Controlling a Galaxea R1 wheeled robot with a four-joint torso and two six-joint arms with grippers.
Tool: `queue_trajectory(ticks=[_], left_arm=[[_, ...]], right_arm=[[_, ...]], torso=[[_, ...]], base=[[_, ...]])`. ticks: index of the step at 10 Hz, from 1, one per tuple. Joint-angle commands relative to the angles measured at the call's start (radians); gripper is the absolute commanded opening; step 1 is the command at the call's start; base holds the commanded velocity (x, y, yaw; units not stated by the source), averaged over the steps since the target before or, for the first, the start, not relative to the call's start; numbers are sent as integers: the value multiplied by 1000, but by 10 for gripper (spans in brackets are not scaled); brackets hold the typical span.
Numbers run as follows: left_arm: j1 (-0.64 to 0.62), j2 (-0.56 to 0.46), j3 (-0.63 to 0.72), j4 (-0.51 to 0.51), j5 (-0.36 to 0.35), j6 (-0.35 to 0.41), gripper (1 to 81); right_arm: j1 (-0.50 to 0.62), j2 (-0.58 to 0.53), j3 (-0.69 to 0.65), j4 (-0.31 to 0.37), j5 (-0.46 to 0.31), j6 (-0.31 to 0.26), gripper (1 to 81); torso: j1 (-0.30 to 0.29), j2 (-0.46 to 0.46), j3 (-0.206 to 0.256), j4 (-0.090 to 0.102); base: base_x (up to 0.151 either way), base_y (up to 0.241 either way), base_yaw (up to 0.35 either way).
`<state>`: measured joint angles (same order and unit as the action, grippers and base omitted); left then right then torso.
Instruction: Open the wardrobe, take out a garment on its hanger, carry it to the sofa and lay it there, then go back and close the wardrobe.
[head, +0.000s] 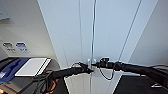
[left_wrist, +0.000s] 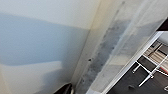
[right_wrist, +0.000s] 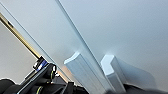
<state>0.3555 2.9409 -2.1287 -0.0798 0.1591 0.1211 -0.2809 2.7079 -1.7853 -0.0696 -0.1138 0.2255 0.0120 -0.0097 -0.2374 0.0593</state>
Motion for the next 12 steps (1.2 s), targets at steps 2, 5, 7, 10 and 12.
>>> queue_trajectory(ticks=[2,5,7,10,12], left_arm=[[-151,-40,390,-12,-43,-3,811],[-123,-95,496,-8,-33,-4,811],[-85,-169,601,0,-27,-3,811],[-34,-314,781,2,-27,-1,811],[-19,-374,860,2,-27,-1,811]], right_arm=[[99,60,115,13,-53,11,811],[93,49,164,1,-64,8,811],[76,39,184,-7,-64,8,811],[71,8,218,-6,-66,3,811],[62,-10,247,-12,-69,1,811]], torso=[[0,0,0,0],[2,1,0,0],[2,1,0,0],[2,1,0,0],[2,1,0,0]], base=[[0,0,0],[0,0,0],[0,0,0],[0,0,0],[0,0,0]])
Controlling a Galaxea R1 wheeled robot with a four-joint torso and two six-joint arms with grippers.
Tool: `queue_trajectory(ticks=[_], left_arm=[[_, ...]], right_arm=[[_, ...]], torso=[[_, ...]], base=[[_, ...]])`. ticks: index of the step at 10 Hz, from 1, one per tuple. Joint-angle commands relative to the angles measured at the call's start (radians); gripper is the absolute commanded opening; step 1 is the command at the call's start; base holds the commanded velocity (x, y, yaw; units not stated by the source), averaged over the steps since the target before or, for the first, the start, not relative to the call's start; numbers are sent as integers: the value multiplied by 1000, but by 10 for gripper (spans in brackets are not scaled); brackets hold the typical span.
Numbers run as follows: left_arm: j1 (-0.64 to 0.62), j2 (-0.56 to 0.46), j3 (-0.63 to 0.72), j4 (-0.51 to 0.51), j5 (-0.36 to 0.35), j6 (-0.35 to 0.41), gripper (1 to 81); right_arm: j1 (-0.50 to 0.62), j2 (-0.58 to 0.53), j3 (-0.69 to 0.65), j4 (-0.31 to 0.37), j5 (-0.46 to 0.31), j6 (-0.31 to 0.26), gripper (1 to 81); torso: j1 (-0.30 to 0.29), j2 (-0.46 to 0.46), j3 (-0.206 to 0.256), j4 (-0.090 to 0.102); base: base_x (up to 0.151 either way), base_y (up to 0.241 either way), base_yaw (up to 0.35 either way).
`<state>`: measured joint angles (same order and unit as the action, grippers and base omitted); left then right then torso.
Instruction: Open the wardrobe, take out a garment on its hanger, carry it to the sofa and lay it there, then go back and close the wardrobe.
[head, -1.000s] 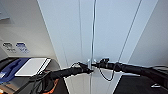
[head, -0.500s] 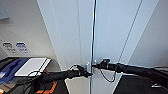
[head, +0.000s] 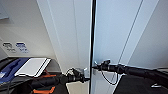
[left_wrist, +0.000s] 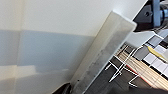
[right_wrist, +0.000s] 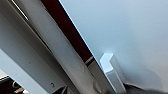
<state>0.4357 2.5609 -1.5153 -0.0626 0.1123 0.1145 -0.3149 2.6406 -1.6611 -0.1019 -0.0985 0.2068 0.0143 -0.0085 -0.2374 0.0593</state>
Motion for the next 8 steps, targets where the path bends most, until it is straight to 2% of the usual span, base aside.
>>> queue_trajectory(ticks=[1,6,8], left_arm=[[-91,-6,257,-16,20,7,811],[-44,-25,280,0,23,8,811],[-15,-33,288,21,26,10,811]], right_arm=[[82,49,135,18,-84,20,811],[47,-22,209,-1,-82,19,811],[41,-40,219,-2,-82,17,811]], torso=[[0,0,0,0],[0,0,0,0],[0,0,50,0]], base=[[0,0,0],[0,0,0],[0,0,0]])
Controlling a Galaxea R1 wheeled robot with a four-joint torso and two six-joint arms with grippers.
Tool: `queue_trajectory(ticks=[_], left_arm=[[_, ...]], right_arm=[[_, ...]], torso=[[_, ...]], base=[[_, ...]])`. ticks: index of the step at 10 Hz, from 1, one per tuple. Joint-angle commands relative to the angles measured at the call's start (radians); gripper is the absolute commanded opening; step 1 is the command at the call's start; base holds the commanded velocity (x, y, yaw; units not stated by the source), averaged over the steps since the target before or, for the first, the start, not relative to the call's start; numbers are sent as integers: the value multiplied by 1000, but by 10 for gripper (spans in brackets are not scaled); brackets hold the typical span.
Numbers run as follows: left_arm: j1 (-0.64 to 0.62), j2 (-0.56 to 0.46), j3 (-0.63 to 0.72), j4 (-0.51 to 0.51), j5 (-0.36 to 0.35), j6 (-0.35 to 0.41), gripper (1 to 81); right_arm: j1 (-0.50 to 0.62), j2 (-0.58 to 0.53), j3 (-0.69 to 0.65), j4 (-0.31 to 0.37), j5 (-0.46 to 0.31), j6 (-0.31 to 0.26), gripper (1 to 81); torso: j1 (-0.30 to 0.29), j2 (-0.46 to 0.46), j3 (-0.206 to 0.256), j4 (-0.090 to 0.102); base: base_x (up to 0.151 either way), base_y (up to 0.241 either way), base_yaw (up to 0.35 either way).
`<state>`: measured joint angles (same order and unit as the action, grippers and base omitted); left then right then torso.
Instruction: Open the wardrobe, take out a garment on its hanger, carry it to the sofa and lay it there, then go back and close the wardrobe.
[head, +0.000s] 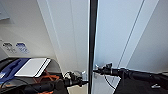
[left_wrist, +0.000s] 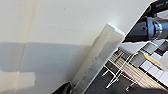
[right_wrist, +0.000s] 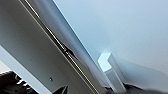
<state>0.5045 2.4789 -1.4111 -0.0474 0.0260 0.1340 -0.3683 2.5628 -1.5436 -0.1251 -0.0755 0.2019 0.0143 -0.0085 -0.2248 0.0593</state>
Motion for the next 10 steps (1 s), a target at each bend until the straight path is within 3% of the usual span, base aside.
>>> queue_trajectory(ticks=[1,2,6,8,10], left_arm=[[-80,37,188,6,124,-11,811],[-76,23,193,6,127,-11,811],[-30,-38,230,26,147,-11,811],[-16,-86,267,40,172,-11,811],[-11,-130,319,44,190,-11,811]], right_arm=[[90,35,106,19,-105,22,811],[78,32,108,18,-102,22,811],[73,17,132,-20,-108,21,811],[68,-10,175,-74,-196,21,811],[53,-42,209,-80,-198,21,811]], torso=[[0,0,54,0],[0,0,19,0],[0,0,37,0],[0,0,37,0],[0,0,37,0]], base=[[0,0,0],[0,0,0],[0,0,0],[0,0,0],[0,0,0]])
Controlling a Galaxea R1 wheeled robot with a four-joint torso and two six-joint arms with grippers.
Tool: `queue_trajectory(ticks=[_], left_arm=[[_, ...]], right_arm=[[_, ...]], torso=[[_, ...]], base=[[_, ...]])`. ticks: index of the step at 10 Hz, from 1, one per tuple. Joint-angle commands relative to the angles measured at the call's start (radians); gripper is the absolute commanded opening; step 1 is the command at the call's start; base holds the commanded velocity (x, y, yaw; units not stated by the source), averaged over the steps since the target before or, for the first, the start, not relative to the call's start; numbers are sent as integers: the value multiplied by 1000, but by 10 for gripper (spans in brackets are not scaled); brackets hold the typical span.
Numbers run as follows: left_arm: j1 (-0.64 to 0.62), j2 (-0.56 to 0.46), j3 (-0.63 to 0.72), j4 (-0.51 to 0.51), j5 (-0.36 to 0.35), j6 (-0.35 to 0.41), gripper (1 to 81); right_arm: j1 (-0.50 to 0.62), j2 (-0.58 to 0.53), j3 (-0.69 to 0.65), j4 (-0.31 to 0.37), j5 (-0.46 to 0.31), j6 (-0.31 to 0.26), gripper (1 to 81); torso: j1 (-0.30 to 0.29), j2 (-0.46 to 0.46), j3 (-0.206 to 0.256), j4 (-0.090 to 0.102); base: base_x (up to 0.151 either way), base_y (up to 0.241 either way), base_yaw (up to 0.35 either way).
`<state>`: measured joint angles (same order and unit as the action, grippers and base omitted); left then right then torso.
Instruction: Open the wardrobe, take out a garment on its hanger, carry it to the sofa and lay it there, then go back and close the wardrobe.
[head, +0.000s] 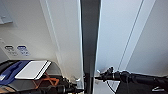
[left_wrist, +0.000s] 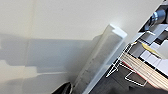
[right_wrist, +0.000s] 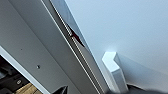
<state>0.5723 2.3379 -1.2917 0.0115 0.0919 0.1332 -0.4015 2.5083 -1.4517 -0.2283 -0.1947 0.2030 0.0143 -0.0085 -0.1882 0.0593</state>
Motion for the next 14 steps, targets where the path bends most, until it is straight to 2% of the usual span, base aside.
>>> queue_trajectory(ticks=[1,9,14], left_arm=[[-70,-1,215,-11,126,-10,811],[4,-109,311,30,132,-9,811],[68,-218,393,36,123,-6,811]], right_arm=[[79,0,131,20,-77,19,811],[46,-107,197,10,-61,19,811],[32,-164,246,10,-61,19,811]], torso=[[0,0,0,0],[0,0,0,0],[0,0,0,0]], base=[[0,0,0],[0,0,0],[0,0,0]])
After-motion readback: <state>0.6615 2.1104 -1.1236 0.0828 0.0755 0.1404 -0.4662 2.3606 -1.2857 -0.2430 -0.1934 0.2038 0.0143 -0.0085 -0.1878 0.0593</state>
